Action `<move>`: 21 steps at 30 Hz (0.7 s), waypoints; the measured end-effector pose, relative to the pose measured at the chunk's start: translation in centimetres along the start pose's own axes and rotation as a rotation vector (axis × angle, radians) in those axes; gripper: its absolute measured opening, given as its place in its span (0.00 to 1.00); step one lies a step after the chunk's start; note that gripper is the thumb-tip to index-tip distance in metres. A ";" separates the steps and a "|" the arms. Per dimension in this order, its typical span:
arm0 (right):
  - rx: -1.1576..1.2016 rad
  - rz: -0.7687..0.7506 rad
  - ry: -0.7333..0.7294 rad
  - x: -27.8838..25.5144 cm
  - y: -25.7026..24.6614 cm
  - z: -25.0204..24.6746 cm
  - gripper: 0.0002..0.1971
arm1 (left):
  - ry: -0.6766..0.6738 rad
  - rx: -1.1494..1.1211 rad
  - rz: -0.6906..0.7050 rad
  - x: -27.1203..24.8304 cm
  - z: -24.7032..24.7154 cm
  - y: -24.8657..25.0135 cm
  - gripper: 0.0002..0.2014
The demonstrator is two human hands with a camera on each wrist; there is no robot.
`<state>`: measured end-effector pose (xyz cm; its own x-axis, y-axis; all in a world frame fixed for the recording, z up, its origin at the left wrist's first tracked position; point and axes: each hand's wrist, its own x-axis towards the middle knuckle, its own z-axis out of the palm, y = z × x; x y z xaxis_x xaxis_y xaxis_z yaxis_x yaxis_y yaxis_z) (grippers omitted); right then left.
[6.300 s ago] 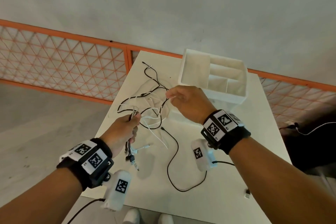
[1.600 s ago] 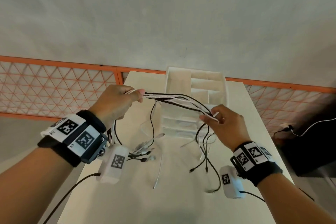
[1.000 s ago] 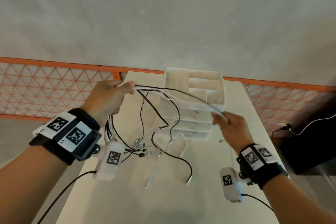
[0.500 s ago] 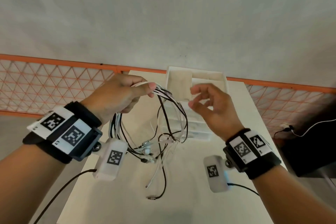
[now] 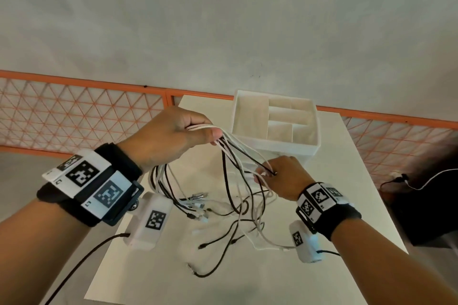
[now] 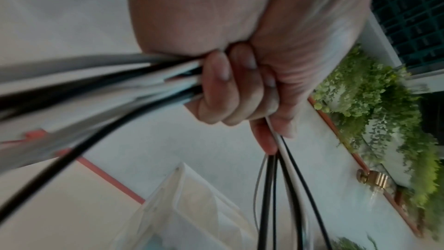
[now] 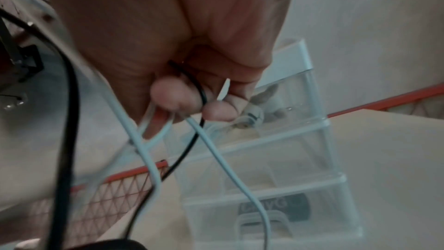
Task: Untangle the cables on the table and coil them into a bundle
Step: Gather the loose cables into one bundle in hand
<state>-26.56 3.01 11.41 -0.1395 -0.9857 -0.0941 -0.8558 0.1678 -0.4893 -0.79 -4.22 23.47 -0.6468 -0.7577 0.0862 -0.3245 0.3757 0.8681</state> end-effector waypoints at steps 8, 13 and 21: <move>-0.139 0.355 -0.011 -2.6 5.3 1.2 0.13 | 0.244 -0.204 -0.088 1.1 -1.3 -1.3 0.12; -0.184 0.512 0.060 -3.5 7.0 0.7 0.14 | 0.289 -0.247 -0.082 1.7 -0.4 -1.5 0.12; -0.137 0.730 0.005 -6.7 10.8 1.5 0.15 | 0.261 -0.296 -0.058 1.7 -1.2 -0.7 0.12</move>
<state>-34.15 11.47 5.43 -0.6983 -0.6243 -0.3502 -0.5990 0.7775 -0.1915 -0.85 -6.35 23.59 -0.4237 -0.8976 0.1217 -0.1174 0.1876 0.9752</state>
